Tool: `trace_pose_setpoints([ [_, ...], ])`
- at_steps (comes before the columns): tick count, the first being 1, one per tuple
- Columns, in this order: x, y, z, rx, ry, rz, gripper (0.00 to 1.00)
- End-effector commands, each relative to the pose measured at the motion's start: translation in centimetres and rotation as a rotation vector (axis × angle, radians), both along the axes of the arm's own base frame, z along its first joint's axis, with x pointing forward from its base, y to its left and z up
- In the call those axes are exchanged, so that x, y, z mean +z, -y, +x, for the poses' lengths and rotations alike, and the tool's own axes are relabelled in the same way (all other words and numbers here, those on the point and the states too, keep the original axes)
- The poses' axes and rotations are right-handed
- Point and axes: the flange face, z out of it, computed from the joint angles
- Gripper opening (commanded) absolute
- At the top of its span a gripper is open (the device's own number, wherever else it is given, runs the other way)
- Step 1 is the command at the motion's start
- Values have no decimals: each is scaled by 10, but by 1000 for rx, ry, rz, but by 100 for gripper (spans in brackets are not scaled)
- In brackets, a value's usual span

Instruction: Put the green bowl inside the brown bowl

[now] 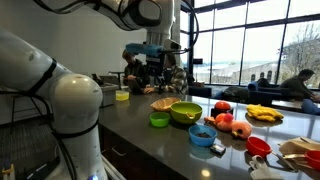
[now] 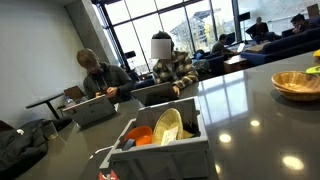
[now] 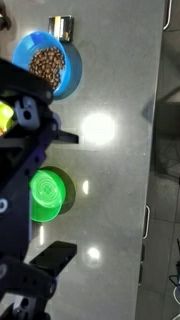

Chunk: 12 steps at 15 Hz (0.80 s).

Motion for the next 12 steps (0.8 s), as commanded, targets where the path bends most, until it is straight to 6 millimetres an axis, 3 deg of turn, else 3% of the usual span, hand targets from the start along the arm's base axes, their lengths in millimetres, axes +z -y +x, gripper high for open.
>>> trace_pose_setpoints([
  [1,0,0,0,0,-1,0,100],
  [8,0,0,0,0,-1,0,100],
  [12,3,-53,18,36,-22,-4,100],
])
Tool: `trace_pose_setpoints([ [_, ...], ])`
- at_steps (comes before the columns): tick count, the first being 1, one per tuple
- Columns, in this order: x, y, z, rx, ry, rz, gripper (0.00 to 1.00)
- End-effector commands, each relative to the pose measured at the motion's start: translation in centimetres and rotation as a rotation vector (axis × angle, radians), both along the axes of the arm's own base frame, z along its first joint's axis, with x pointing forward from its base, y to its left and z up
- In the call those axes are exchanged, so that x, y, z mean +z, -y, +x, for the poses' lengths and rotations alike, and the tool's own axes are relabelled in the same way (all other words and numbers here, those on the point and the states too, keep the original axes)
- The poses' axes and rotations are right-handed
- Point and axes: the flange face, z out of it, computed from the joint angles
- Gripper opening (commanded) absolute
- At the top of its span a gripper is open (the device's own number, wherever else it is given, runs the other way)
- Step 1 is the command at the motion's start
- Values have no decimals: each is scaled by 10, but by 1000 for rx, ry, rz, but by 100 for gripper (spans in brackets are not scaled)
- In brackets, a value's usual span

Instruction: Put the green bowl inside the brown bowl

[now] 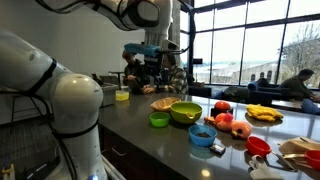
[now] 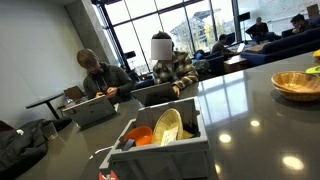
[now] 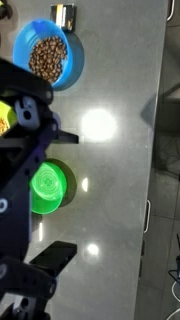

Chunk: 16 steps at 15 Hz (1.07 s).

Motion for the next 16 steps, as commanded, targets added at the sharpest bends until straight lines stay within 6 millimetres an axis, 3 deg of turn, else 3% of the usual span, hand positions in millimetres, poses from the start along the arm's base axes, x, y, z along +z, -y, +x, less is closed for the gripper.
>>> trace_pose_setpoints([
  [1,3,-50,19,43,-24,-21,100],
  [3,4,-75,37,80,-31,-31,100],
  [6,5,-94,69,124,-15,-19,100],
  [10,-2,-93,106,142,3,93,100],
  [16,-44,-82,146,-68,-133,185,100],
])
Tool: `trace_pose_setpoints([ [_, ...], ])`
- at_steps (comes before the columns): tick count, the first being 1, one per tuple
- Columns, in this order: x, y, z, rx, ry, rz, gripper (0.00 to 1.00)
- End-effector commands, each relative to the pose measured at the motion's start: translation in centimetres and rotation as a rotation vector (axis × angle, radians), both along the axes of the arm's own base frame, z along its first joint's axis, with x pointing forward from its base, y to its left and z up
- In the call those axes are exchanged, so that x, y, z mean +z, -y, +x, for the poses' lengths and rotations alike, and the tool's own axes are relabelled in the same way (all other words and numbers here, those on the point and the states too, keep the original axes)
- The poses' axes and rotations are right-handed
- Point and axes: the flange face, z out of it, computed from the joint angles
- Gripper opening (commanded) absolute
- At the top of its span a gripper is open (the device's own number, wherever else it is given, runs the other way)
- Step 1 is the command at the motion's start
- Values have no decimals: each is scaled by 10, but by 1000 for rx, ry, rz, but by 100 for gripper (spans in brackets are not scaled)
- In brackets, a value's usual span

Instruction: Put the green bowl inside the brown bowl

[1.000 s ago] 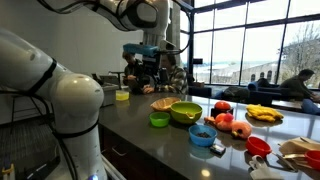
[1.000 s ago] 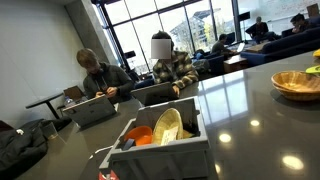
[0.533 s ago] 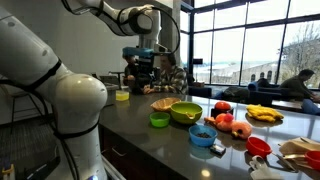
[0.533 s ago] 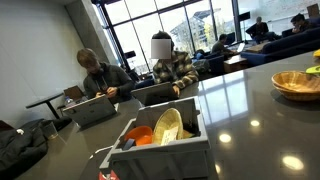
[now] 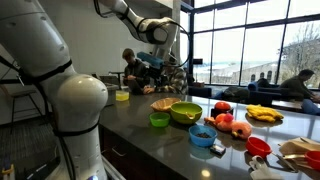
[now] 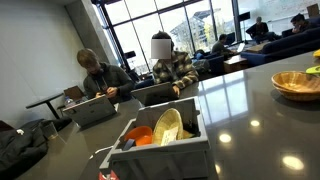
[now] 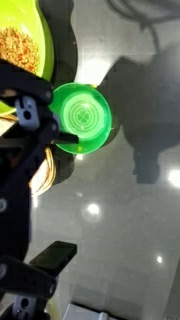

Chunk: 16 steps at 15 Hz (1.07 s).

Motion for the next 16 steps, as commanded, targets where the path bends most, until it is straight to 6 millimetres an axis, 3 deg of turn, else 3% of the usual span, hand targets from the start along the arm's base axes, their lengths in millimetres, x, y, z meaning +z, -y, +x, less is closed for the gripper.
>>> trace_pose_setpoints([
  [1,-22,6,23,-110,-80,-7,100],
  [3,-29,6,27,-185,-71,-86,100],
  [10,-25,0,33,-507,79,-236,100],
  [16,-54,26,8,-831,-49,-257,100],
])
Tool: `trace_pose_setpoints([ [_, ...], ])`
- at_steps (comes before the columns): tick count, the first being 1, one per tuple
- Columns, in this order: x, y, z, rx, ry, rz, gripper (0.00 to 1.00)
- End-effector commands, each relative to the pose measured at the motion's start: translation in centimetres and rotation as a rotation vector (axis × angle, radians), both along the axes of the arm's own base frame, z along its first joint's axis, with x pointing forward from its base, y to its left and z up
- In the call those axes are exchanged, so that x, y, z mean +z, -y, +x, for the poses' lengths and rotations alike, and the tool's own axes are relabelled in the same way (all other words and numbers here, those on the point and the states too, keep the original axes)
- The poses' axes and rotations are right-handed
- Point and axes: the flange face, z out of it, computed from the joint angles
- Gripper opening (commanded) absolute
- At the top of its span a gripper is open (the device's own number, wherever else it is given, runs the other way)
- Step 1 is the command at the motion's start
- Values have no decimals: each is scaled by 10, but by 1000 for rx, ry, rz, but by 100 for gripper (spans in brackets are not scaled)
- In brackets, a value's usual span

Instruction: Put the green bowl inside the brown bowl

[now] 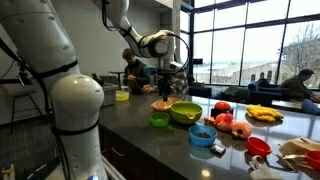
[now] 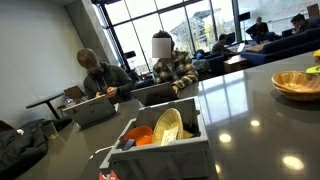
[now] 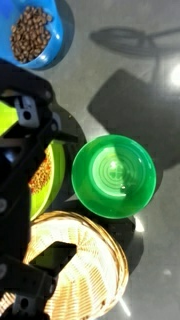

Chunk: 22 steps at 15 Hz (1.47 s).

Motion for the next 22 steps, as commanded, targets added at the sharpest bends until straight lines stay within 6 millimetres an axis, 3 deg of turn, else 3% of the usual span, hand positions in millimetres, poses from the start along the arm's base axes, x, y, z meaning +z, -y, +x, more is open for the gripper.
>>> trace_pose_setpoints([
  [1,-10,18,-25,-202,-31,10,100],
  [6,-19,22,-47,-420,-77,48,100],
  [12,-16,0,-61,-510,-114,167,100],
  [17,-51,-18,-67,-574,-181,262,100],
  [22,-72,-14,-64,-656,-213,337,100],
])
